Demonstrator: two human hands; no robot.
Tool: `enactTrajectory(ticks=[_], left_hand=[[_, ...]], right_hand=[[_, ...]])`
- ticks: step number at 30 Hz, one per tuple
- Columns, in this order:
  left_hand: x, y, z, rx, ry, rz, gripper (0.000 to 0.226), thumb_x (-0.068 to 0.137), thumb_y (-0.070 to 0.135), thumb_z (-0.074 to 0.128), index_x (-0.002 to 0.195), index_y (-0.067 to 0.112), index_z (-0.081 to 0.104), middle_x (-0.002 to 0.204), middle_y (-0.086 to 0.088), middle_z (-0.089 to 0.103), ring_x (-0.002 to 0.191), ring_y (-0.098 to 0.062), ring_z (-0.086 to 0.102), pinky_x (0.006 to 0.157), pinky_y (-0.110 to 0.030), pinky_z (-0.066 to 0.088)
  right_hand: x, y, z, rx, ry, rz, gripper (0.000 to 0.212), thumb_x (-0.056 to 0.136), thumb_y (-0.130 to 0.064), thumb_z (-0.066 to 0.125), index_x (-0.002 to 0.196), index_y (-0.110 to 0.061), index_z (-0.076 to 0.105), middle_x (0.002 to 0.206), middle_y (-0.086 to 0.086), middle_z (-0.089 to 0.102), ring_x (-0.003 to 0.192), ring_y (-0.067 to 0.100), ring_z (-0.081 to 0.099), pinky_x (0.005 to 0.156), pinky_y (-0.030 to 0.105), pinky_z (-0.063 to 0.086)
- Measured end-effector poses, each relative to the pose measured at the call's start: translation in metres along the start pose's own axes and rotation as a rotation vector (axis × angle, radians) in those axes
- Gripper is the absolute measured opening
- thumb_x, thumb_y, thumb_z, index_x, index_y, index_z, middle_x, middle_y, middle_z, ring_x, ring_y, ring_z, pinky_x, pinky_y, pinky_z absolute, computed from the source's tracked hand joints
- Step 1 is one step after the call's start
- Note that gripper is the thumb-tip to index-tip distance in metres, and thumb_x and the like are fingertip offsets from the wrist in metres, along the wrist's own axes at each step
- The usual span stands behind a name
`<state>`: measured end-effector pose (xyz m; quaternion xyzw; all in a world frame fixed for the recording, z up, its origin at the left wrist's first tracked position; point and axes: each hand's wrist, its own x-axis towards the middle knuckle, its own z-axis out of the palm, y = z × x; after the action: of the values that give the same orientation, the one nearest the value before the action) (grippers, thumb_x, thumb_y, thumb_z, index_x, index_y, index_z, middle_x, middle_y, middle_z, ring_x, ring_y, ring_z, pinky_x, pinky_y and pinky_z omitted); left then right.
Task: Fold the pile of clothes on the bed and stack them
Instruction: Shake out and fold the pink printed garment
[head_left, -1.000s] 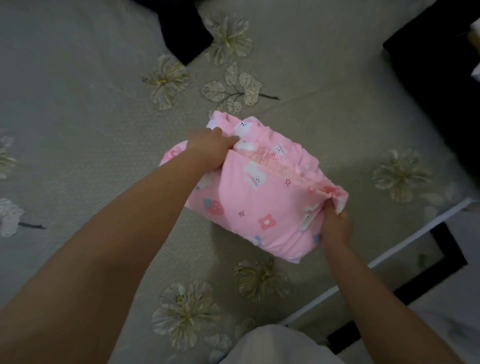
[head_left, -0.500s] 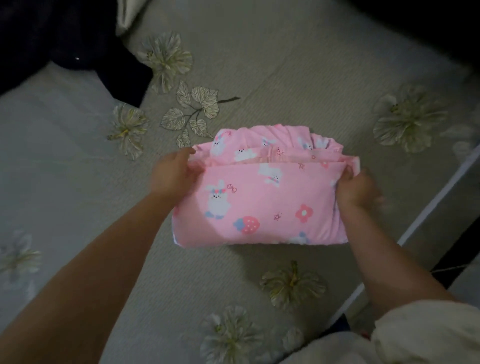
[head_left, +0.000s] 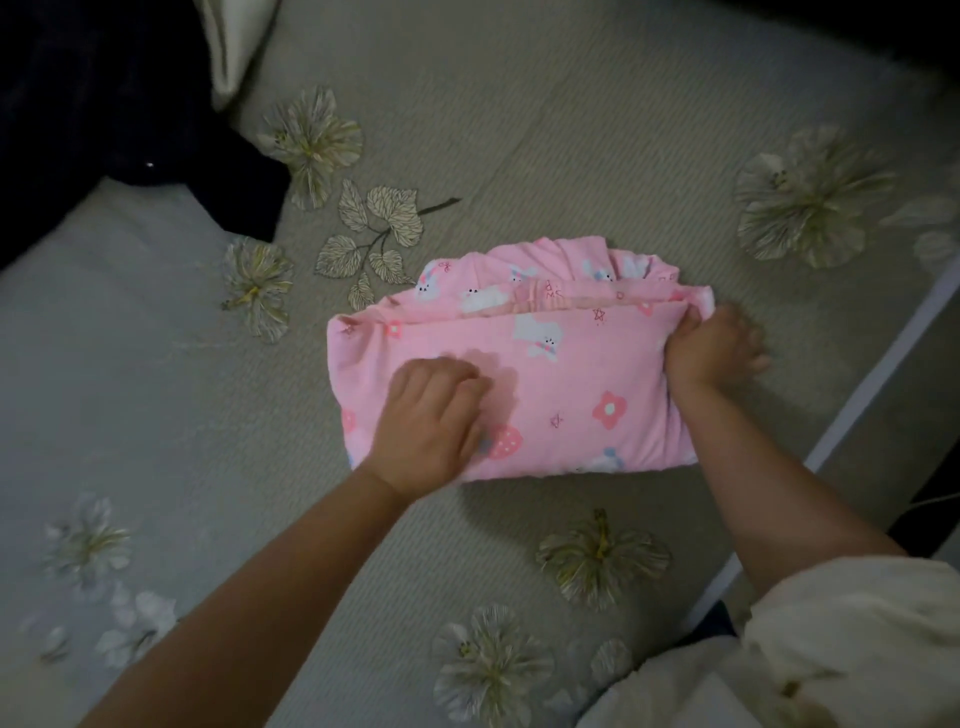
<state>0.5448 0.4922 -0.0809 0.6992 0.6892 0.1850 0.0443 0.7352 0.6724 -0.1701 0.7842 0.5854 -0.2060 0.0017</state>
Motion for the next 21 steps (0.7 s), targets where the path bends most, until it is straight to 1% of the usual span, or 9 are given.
enactTrajectory(ticks=[1,3,6,9,12,15,17,19,21], left_hand=[[-0.005,0.015,0.005,-0.018,-0.098,0.032,0.034,0.097,0.034,0.031,0.106,0.006,0.048,0.098,-0.024,0.066,0.099,-0.033,0.055,0.083,-0.041,0.039],[-0.007,0.032,0.017,0.043,-0.335,-0.113,0.060,0.092,0.054,0.025,0.125,0.010,0.048,0.123,-0.026,0.055,0.117,-0.044,0.050,0.096,-0.054,0.037],[-0.005,0.021,0.044,0.010,-0.590,-0.526,0.081,0.082,0.070,0.024,0.146,0.022,0.016,0.154,-0.014,0.005,0.141,-0.040,0.001,0.109,-0.059,0.002],[-0.006,0.002,0.074,0.083,-0.633,-0.567,0.076,0.087,0.063,0.031,0.146,0.028,-0.003,0.155,-0.007,-0.010,0.140,-0.035,-0.013,0.109,-0.056,-0.007],[-0.004,-0.005,0.084,0.089,-0.644,-0.575,0.077,0.082,0.069,0.020,0.145,0.031,-0.005,0.155,-0.003,-0.012,0.141,-0.033,-0.013,0.109,-0.055,-0.006],[0.003,-0.006,0.080,0.040,-0.646,-0.597,0.076,0.085,0.069,0.023,0.146,0.032,-0.003,0.155,-0.001,-0.013,0.141,-0.031,-0.014,0.110,-0.055,-0.007],[0.008,-0.002,0.072,0.009,-0.613,-0.634,0.074,0.087,0.064,0.030,0.147,0.032,0.002,0.156,0.000,-0.008,0.142,-0.030,-0.011,0.110,-0.055,-0.005],[0.007,0.013,0.060,-0.019,-0.490,-0.682,0.070,0.088,0.055,0.043,0.146,0.023,0.020,0.155,-0.006,0.010,0.142,-0.031,0.003,0.111,-0.053,0.003],[-0.005,0.036,0.047,-0.024,-0.293,-0.640,0.059,0.084,0.036,0.062,0.131,0.006,0.048,0.142,-0.019,0.039,0.134,-0.037,0.032,0.107,-0.054,0.022]], right_hand=[[0.001,0.000,-0.001,-0.007,-0.014,0.005,0.040,0.094,-0.028,0.042,0.119,0.002,0.048,0.127,0.024,0.050,0.123,0.032,0.038,0.097,0.040,0.025],[-0.001,-0.001,-0.004,-0.015,-0.032,0.000,0.041,0.095,-0.029,0.042,0.122,0.001,0.047,0.130,0.022,0.049,0.125,0.031,0.037,0.098,0.040,0.024],[-0.006,-0.002,-0.015,-0.021,-0.001,-0.088,0.042,0.093,-0.026,0.043,0.129,-0.004,0.042,0.136,0.019,0.042,0.129,0.029,0.033,0.101,0.038,0.022],[-0.029,-0.001,-0.032,-0.006,0.080,-0.613,0.041,0.088,-0.021,0.045,0.126,-0.008,0.051,0.137,0.019,0.045,0.128,0.037,0.038,0.104,0.052,0.023],[-0.052,0.005,-0.033,-0.160,-0.050,-1.214,0.040,0.086,-0.032,0.049,0.119,-0.014,0.060,0.135,0.017,0.049,0.126,0.042,0.041,0.098,0.068,0.018],[-0.046,0.002,-0.022,-0.429,-0.377,-1.141,0.047,0.096,-0.042,0.037,0.141,-0.032,0.033,0.154,-0.004,0.020,0.143,0.021,0.013,0.108,0.061,-0.004],[-0.036,-0.006,-0.015,-0.518,-0.402,-1.089,0.047,0.097,-0.042,0.028,0.144,-0.036,0.023,0.155,-0.011,0.014,0.143,0.015,0.009,0.108,0.059,-0.008],[-0.036,-0.016,-0.016,-0.584,-0.413,-1.087,0.047,0.097,-0.043,0.025,0.144,-0.035,0.023,0.154,-0.010,0.016,0.142,0.016,0.012,0.107,0.061,-0.006],[-0.036,-0.020,-0.020,-0.665,-0.449,-1.106,0.049,0.097,-0.043,0.025,0.145,-0.034,0.020,0.155,-0.009,0.013,0.142,0.017,0.011,0.107,0.062,-0.004]])
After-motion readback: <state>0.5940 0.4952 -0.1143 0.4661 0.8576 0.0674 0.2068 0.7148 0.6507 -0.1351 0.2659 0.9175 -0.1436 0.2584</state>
